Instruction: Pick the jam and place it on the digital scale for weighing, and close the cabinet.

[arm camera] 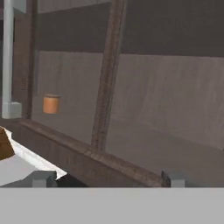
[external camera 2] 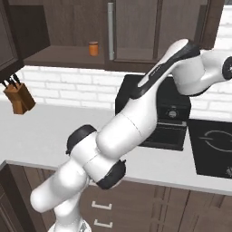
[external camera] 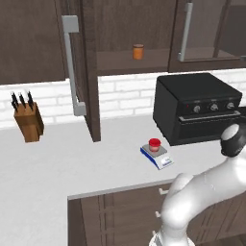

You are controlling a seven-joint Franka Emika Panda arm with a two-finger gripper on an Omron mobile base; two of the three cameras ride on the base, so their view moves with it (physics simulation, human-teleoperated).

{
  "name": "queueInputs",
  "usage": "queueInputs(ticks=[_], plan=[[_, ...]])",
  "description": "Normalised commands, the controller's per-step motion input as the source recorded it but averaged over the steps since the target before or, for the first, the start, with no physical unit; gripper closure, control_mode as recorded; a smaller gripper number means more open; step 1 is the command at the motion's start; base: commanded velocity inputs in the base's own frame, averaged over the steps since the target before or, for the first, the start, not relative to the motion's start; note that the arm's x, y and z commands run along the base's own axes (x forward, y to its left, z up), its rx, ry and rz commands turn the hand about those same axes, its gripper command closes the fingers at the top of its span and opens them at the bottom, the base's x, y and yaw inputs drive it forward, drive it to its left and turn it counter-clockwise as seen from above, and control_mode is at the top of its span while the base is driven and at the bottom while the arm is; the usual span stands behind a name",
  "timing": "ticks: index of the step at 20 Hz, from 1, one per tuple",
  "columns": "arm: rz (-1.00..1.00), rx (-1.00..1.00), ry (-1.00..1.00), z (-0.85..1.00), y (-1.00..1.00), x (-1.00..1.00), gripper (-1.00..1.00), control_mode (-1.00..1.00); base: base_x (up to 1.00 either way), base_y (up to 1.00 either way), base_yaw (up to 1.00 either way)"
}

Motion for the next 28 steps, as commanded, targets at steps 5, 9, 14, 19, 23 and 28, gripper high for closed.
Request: queueInputs(ticks=[5,9,14,19,23,28], plan=[[-0.06,0.04,-0.36,-0.13,0.83,-1.00,-1.00,-1.00,0.00,0.00,0.00],[-0.22,0.12,-0.51,-0.90,1.00,-1.00,-1.00,-1.00,0.00,0.00,0.00],[-0.21,0.35,-0.42,-1.00,1.00,-0.35,-1.00,-1.00,0.00,0.00,0.00],[-0.22,0.31,-0.52,-0.18,1.00,0.14,-1.00,-1.00,0.00,0.00,0.00],[-0.20,0.07,-0.49,0.05,1.00,-0.01,-1.00,-1.00,0.00,0.00,0.00],[-0.07,0.00,-0.22,0.01,0.89,-0.09,-1.00,-1.00,0.00,0.00,0.00]])
